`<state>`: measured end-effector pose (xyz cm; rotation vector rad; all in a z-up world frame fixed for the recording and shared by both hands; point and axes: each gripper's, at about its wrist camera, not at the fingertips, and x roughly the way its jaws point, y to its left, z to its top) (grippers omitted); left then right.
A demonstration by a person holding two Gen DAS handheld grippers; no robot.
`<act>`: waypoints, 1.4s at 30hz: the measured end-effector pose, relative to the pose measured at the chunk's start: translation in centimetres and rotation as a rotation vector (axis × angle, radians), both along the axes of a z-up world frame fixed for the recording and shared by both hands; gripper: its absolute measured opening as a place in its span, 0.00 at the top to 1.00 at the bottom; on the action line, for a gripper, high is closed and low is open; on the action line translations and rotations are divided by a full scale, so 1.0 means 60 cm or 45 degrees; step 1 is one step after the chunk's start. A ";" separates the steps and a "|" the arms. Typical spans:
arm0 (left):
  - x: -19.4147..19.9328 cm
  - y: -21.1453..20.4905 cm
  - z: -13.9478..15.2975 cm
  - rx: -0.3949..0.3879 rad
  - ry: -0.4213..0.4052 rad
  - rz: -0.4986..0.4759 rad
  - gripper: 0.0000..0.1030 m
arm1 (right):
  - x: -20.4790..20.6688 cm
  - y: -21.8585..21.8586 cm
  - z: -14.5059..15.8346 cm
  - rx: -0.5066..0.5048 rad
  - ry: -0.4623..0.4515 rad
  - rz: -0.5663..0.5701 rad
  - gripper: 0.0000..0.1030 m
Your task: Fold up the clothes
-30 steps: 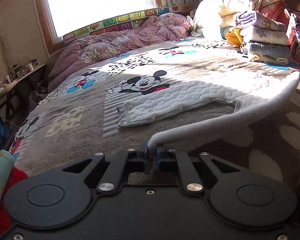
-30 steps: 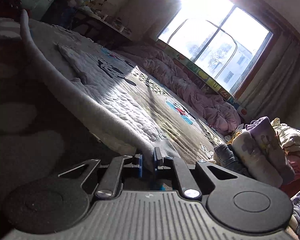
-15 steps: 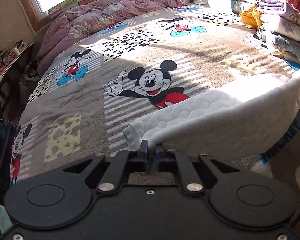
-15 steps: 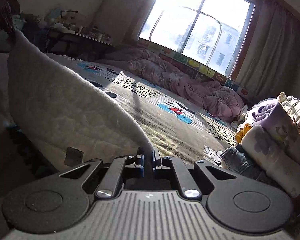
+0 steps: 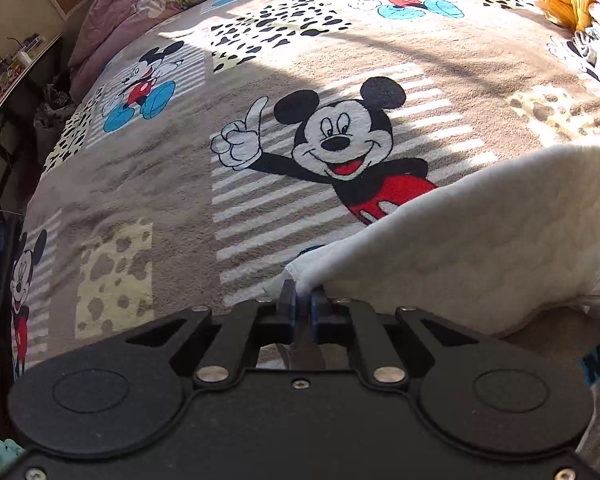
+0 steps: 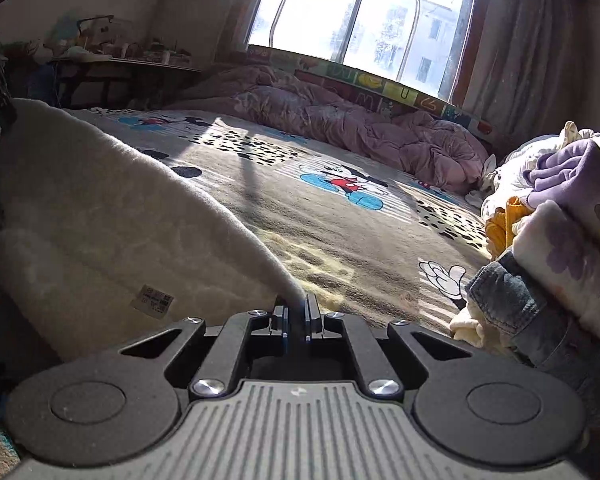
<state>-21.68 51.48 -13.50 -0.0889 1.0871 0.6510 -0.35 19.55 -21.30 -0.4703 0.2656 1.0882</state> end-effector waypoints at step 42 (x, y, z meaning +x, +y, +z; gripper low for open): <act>-0.079 0.107 -0.026 -0.275 -0.240 0.236 0.74 | 0.018 0.033 -0.037 -0.044 0.022 -0.122 0.61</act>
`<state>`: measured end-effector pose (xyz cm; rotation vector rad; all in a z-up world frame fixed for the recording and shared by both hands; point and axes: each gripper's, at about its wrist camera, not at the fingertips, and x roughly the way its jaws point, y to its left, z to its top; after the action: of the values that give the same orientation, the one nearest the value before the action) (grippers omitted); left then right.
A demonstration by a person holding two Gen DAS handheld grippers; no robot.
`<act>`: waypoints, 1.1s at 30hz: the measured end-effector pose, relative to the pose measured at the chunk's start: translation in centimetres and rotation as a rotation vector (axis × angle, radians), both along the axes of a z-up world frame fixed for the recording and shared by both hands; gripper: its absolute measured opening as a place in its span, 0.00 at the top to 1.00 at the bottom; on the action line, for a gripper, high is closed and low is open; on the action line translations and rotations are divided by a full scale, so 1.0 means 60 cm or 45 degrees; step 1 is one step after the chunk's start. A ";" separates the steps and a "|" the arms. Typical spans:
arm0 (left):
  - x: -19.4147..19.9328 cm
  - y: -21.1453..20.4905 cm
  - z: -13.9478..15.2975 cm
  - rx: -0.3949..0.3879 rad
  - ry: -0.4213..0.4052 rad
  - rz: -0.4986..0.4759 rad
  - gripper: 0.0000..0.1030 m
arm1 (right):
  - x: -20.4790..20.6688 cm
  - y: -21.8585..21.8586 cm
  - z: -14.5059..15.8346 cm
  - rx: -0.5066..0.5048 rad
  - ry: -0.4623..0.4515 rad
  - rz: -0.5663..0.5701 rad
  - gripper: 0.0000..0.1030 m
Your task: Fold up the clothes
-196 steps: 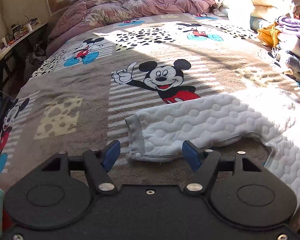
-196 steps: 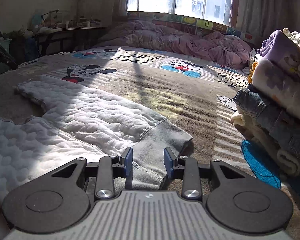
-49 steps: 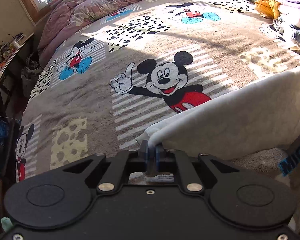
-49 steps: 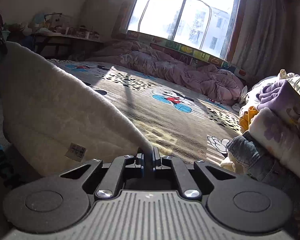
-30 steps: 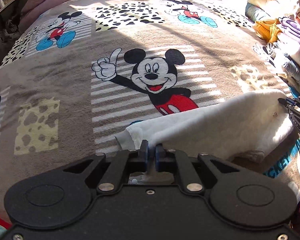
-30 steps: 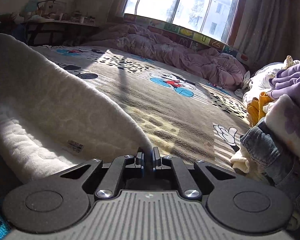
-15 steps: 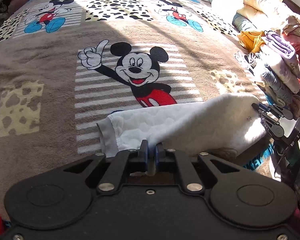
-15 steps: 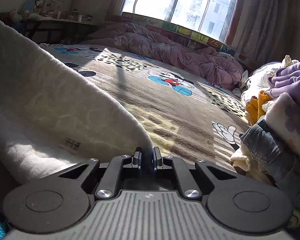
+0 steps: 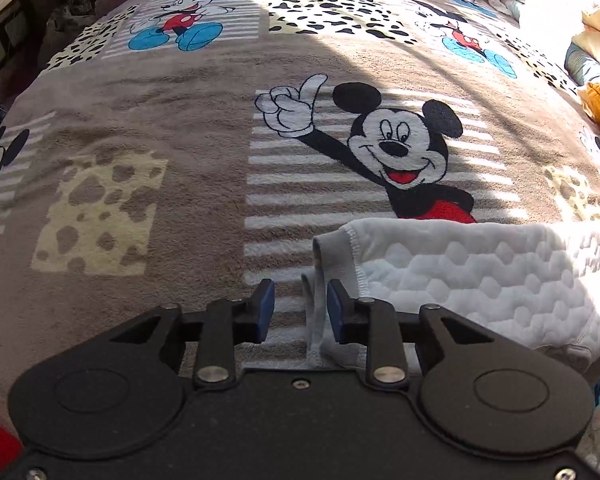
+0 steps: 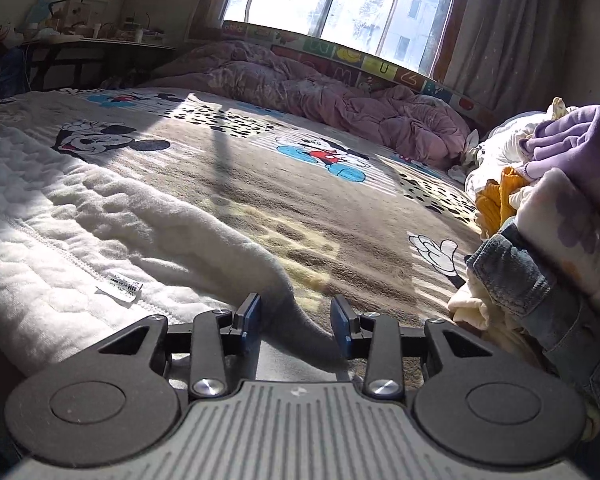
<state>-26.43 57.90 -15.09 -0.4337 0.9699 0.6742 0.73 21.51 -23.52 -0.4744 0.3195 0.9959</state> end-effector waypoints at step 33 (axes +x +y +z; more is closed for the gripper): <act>-0.013 -0.271 -0.169 1.337 0.860 -1.486 0.68 | -0.067 -0.037 0.017 0.176 0.425 0.204 0.31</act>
<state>-27.19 41.67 -25.22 1.2918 1.1284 0.1389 -3.28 19.30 -22.52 -0.2082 0.5133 1.2469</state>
